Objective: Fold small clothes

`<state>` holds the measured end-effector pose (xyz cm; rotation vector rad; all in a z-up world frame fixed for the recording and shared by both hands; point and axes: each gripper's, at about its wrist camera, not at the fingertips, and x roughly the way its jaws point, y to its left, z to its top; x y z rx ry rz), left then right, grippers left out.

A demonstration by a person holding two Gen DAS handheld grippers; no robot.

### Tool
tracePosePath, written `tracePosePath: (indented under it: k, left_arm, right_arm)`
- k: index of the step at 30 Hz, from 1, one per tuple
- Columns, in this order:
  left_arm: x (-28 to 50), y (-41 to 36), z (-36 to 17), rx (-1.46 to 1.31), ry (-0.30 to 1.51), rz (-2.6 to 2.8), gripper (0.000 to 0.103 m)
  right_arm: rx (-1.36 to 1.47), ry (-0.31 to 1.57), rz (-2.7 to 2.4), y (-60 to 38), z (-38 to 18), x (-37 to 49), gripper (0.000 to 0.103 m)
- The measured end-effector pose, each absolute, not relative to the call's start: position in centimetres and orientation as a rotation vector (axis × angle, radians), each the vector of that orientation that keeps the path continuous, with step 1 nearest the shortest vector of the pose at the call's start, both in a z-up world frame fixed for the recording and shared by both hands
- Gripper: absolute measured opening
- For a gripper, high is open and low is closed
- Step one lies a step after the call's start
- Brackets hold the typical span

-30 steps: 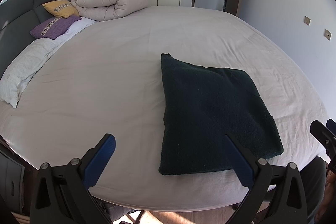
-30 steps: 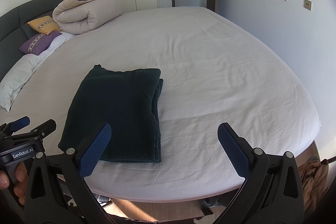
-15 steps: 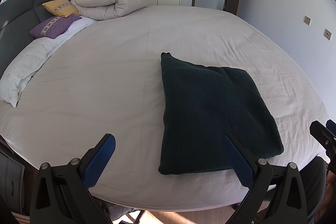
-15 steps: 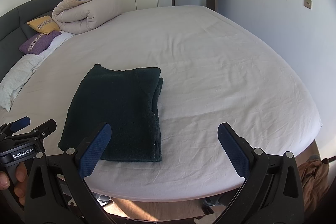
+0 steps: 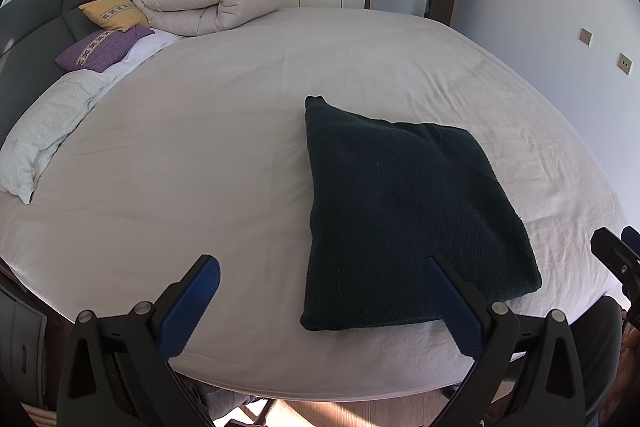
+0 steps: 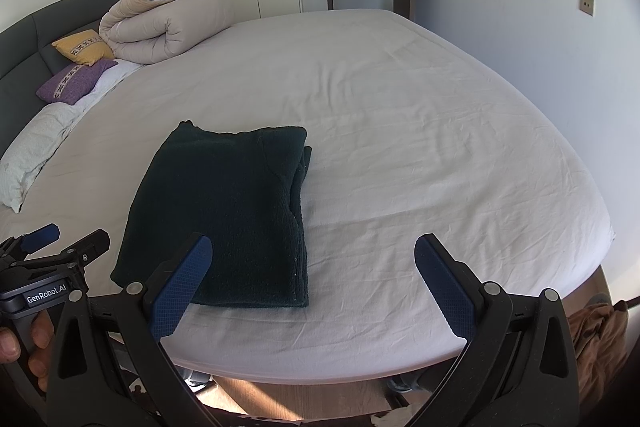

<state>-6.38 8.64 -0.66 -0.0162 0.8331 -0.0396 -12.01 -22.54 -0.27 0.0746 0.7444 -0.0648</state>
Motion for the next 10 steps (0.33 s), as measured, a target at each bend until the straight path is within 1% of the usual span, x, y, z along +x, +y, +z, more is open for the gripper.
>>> tracePosePath:
  k: [10]
  left_arm:
    - [-6.38, 8.63, -0.7, -0.002, 0.83, -0.031, 0.103]
  right_arm:
    - [0.082, 0.756, -0.061, -22.45, -0.85, -12.08, 0.103]
